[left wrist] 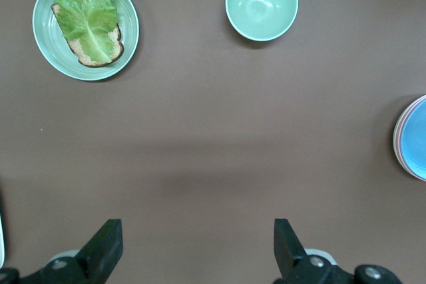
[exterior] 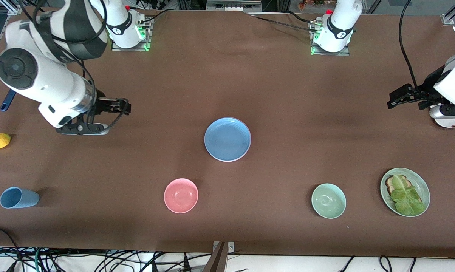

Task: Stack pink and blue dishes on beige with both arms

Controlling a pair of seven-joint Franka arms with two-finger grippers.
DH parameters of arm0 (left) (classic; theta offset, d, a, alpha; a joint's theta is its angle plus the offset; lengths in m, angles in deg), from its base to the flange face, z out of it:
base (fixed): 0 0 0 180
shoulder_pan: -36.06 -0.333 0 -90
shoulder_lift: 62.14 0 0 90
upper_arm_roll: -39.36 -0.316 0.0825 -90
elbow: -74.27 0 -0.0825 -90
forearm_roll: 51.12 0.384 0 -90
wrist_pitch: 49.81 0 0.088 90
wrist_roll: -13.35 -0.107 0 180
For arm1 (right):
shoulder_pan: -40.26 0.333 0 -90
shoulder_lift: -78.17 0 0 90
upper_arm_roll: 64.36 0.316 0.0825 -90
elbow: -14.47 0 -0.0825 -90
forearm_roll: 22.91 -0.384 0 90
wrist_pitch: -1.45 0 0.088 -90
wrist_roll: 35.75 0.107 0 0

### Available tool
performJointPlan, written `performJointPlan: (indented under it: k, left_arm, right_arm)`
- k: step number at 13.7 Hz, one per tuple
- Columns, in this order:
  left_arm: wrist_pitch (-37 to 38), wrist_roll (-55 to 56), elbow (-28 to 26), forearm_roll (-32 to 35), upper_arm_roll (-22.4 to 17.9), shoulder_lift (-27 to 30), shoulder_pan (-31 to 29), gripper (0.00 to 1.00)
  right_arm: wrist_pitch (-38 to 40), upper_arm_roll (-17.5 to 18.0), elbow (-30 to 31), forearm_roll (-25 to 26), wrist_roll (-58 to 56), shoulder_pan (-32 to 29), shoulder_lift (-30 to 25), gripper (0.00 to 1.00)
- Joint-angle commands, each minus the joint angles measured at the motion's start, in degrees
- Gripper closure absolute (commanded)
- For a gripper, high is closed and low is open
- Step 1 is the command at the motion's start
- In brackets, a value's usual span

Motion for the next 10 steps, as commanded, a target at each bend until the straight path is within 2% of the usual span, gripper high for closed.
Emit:
performJointPlan:
  k: [1, 2, 5, 7, 10]
  left_arm:
    - [1.3, 0.2, 0.3, 1.3, 0.3, 0.2, -0.2, 0.0]
    - [1.3, 0.2, 0.3, 1.3, 0.3, 0.2, -0.2, 0.0]
    - [1.3, 0.2, 0.3, 1.3, 0.3, 0.2, -0.2, 0.0]
    - [1.3, 0.2, 0.4, 1.3, 0.3, 0.2, -0.1, 0.0]
    - [1.3, 0.2, 0.3, 1.3, 0.3, 0.2, -0.2, 0.0]
  right_arm:
    - [3.2, -0.9, 1.1, 0.5, -3.9, -4.0, -5.4, 0.0]
    - [3.2, -3.9, 1.5, 0.5, -6.8, -4.0, -7.1, 0.0]
    - [3.9, -9.9, 3.1, 0.5, -15.1, -4.0, -9.9, 0.0]
    - [3.7, -10.4, 3.3, 0.7, -14.8, -4.3, -10.4, 0.0]
    - [3.1, -10.3, 5.0, 0.9, -14.8, -5.6, -14.0, 0.0]
